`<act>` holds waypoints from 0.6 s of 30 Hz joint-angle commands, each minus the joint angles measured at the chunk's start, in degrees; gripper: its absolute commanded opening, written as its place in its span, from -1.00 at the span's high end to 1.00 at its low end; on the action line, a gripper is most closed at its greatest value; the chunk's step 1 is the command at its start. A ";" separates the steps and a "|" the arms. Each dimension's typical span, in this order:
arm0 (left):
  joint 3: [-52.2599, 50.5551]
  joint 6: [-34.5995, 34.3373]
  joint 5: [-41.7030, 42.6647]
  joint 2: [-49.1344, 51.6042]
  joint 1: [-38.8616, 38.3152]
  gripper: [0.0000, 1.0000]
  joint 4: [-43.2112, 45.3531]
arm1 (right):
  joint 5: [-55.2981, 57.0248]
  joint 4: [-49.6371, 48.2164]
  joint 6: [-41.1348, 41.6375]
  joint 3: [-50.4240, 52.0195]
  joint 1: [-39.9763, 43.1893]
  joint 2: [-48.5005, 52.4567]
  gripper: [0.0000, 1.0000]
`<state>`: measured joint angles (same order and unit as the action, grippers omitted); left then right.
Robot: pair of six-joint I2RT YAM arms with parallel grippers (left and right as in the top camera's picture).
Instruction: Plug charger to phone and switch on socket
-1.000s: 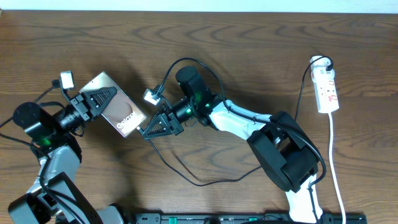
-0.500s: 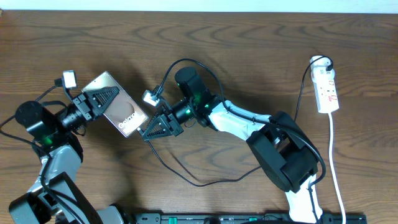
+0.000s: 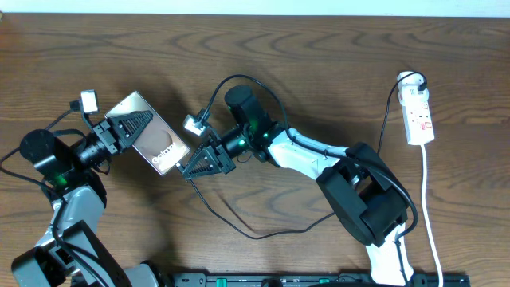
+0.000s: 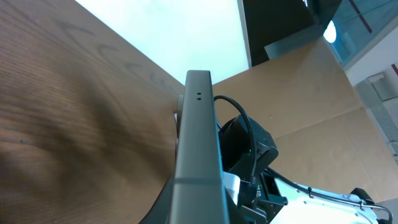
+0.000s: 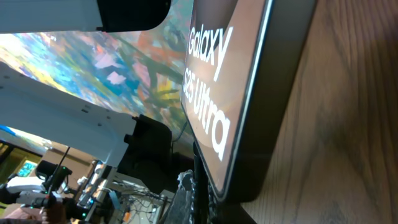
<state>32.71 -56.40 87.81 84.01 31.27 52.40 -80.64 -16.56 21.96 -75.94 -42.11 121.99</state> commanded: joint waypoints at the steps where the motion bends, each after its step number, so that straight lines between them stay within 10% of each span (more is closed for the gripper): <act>1: 0.50 1.31 2.25 0.00 -0.76 0.85 0.15 | 0.57 -0.35 0.35 -0.13 0.94 0.15 0.97; 18: 0.50 1.31 2.27 0.00 -0.83 0.85 0.13 | -0.57 -0.31 0.76 -0.13 2.69 0.15 0.97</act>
<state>32.71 -56.05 86.67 84.01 31.00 52.42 -81.41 -16.49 22.17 -75.94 -40.69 121.99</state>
